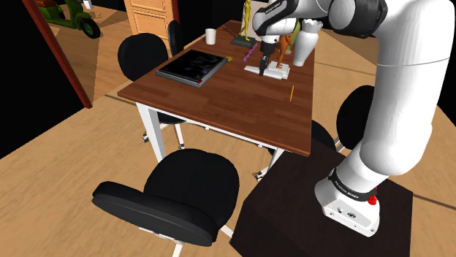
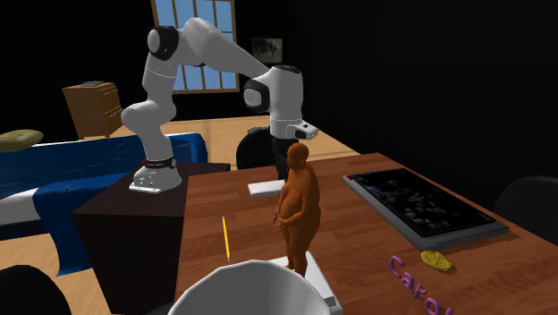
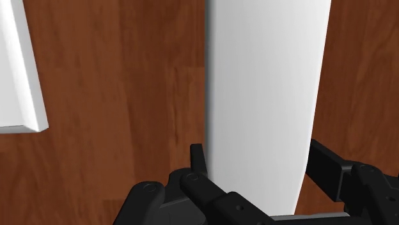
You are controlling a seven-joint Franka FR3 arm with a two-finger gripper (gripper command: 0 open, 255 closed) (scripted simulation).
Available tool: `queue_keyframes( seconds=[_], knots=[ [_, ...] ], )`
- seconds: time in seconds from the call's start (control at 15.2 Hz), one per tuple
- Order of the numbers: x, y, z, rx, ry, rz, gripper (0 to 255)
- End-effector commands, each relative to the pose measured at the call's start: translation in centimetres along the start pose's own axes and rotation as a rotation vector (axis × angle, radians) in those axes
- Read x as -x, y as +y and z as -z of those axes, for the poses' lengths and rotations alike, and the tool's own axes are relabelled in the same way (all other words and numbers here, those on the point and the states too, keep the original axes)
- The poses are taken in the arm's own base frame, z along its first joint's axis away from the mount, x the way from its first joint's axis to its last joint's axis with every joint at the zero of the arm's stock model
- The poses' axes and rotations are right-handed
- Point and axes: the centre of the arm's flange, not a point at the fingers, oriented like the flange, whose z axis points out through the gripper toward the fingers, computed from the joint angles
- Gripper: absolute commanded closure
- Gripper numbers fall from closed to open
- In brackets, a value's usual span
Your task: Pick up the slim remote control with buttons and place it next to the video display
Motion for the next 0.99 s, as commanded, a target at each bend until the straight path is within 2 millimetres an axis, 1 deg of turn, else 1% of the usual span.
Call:
queue_keyframes(
  seconds=[0.0, 0.92],
  knots=[
    [-2.0, -1.5, 0.1, 0.0, 0.0, -0.001, 255],
    [-16.8, -12.5, 0.4, 0.0, 0.0, -0.001, 255]
  ],
)
